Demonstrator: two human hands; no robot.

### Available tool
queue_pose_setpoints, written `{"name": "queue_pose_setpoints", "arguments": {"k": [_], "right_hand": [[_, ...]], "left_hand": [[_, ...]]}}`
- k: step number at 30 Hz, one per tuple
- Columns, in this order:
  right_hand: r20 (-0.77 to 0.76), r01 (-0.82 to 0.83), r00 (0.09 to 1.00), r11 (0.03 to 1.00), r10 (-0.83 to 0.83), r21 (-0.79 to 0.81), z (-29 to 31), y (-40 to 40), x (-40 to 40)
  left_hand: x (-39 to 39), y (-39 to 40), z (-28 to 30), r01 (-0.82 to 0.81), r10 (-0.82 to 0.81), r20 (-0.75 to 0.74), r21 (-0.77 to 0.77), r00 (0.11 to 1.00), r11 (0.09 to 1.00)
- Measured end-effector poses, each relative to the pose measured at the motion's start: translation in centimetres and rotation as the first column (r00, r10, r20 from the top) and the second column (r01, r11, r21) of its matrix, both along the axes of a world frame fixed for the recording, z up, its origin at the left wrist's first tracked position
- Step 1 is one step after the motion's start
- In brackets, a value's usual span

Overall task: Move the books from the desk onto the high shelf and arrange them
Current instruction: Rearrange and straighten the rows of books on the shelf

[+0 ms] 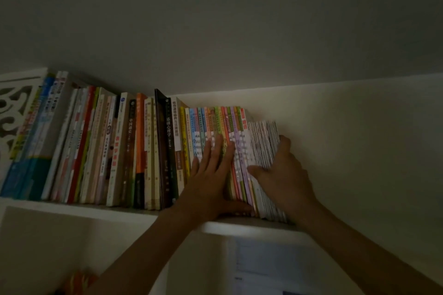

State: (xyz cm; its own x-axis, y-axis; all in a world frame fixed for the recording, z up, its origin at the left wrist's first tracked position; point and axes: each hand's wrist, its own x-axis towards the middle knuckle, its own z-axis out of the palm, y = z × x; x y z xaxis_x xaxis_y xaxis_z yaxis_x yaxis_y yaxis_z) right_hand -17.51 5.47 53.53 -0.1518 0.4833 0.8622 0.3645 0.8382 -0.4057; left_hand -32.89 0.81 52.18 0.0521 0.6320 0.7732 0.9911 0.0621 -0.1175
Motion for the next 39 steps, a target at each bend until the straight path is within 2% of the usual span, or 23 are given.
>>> {"name": "queue_pose_setpoints", "arguments": {"k": [3,6,8,9,11,12,14,15,16,17,19,21,23,26,29,34,37,39], "right_hand": [[0.042,-0.032,0.999,0.999,0.033,-0.019,-0.1,0.8,0.7],[0.080,-0.069,0.994,0.995,0.074,-0.074,0.0,0.7,1.3],[0.110,-0.014,0.994,0.998,0.020,-0.055,-0.2,0.7,1.3],[0.144,0.101,0.984,0.995,-0.101,0.008,-0.3,0.4,1.3],[0.108,0.309,0.931,0.910,-0.349,0.278,-0.7,-0.8,0.8],[0.046,0.327,0.924,0.847,-0.379,0.419,-0.8,-1.5,0.2],[-0.017,0.252,0.949,0.725,-0.315,0.641,-0.7,-3.3,-1.6],[0.008,0.194,0.959,0.679,-0.283,0.708,-0.6,-4.2,-2.8],[0.058,0.143,0.962,0.673,-0.266,0.726,-0.4,-5.2,-3.9],[0.126,0.097,0.958,0.705,-0.258,0.703,-0.2,-6.3,-5.0],[0.233,0.045,0.951,0.837,-0.203,0.546,0.0,-7.2,-7.3],[0.245,0.007,0.963,0.923,-0.110,0.384,0.0,-6.6,-9.5],[0.203,0.002,0.977,0.951,-0.068,0.309,0.4,-6.0,-11.1],[0.167,-0.069,0.985,0.988,0.045,0.140,1.3,-5.4,-12.3],[0.130,-0.138,0.982,0.990,0.134,0.023,2.0,-5.0,-12.5],[0.184,-0.136,0.975,0.990,0.127,0.036,2.5,-5.3,-12.4],[0.196,-0.117,0.977,0.980,0.084,0.161,3.4,-5.5,-12.1],[0.143,-0.099,0.988,0.956,0.061,0.275,4.8,-5.3,-12.0]], "left_hand": [[-0.6,-1.2,-0.2,0.008,-0.008,-0.029,-0.002,1.000,1.000],[-0.8,-3.1,-1.2,0.034,-0.028,-0.103,0.063,0.994,0.997],[-1.3,-4.6,-1.7,0.050,-0.038,-0.097,0.118,0.995,0.992],[-1.7,-5.5,-1.8,0.069,-0.054,-0.090,0.171,0.994,0.983],[-3.0,-6.8,-1.6,0.119,-0.097,-0.082,0.329,0.992,0.937],[-3.7,-7.2,-1.5,0.122,-0.121,-0.030,0.408,0.992,0.905],[-4.8,-8.1,-1.0,0.082,-0.175,0.161,0.464,0.971,0.882],[-5.4,-8.2,-0.8,0.079,-0.219,0.262,0.458,0.940,0.885],[-5.7,-8.2,-0.4,0.083,-0.256,0.349,0.441,0.901,0.894],[-6.0,-8.1,0.0,0.098,-0.285,0.404,0.424,0.869,0.900],[-6.5,-7.8,0.6,0.146,-0.341,0.429,0.425,0.836,0.893],[-7.2,-7.2,0.7,0.175,-0.354,0.402,0.416,0.845,0.892],[-8.3,-6.4,0.7,0.184,-0.331,0.385,0.370,0.861,0.911],[-9.8,-5.0,0.9,0.062,-0.155,0.259,0.337,0.953,0.940],[-9.6,-4.4,1.0,-0.100,0.033,0.194,0.344,0.981,0.933],[-10.1,-5.6,1.2,-0.040,0.011,0.095,0.307,0.995,0.951],[-11.6,-6.5,1.7,0.075,-0.097,0.051,0.328,0.994,0.942],[-12.7,-7.1,2.5,0.135,-0.192,0.097,0.419,0.976,0.898]]}}
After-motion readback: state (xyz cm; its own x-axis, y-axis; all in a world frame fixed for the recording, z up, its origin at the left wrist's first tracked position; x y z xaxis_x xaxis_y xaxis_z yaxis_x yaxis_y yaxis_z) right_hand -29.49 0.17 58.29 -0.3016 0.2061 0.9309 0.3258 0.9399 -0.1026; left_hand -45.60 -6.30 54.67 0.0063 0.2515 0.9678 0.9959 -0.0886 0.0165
